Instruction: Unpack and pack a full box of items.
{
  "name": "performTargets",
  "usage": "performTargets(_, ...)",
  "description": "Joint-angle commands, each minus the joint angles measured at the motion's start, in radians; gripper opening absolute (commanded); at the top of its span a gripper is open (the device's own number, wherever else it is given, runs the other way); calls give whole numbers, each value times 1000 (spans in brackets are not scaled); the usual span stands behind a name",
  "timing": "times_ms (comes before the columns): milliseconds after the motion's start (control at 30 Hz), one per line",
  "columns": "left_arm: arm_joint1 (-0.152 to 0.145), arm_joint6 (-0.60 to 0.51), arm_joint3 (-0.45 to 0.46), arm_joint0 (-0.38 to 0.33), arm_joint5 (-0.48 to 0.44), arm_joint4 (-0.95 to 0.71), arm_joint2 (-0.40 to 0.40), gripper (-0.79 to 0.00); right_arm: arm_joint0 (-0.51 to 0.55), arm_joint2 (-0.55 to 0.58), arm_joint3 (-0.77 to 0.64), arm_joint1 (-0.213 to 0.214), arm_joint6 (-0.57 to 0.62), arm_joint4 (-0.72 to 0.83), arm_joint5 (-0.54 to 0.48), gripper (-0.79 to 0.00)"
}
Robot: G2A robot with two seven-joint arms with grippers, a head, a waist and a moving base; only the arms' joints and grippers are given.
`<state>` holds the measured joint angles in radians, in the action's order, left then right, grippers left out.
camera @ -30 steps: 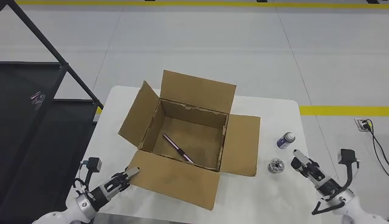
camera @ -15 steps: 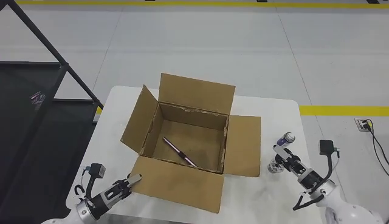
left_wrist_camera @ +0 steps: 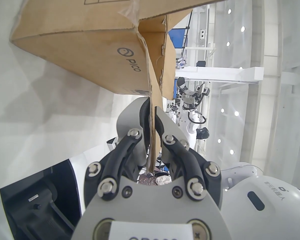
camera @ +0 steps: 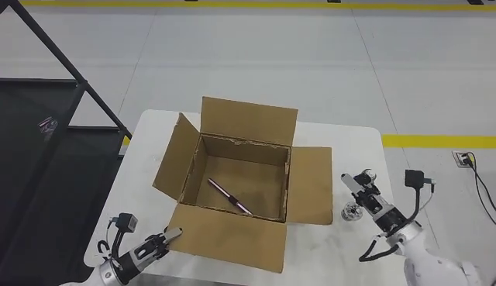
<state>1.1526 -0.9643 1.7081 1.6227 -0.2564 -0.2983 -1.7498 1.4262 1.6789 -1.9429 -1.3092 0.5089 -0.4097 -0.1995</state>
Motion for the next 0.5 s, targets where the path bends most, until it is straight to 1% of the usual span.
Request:
performTargets(0,-1,5,5,5,-6,9,5,-785,-38,-65,-27,-3,-45,-117,58,0)
performTargets(133,-4,5,9,14,-14,-2,7,-785,-118,-183,-42,-10,-93,-239,144,0)
performTargets(167,-4,5,8,15,-16,-5,8,-785,-142,-213,-33,-12,-93,-270,167,0)
performTargets(233,-6,2,6,16,-17,-13,10,-785,-195,-280,-9,-15,-53,-318,196,0)
performTargets(300,-7,3,4,16,-14,-22,8,-169,-195,-280,-9,-15,-53,-318,196,0)
performTargets(333,-8,5,5,16,-12,-23,6,0,-195,-280,-9,-15,-53,-318,196,0)
performTargets(467,-11,22,8,20,-11,-37,-7,0,-195,-280,-9,-15,-53,-318,196,0)
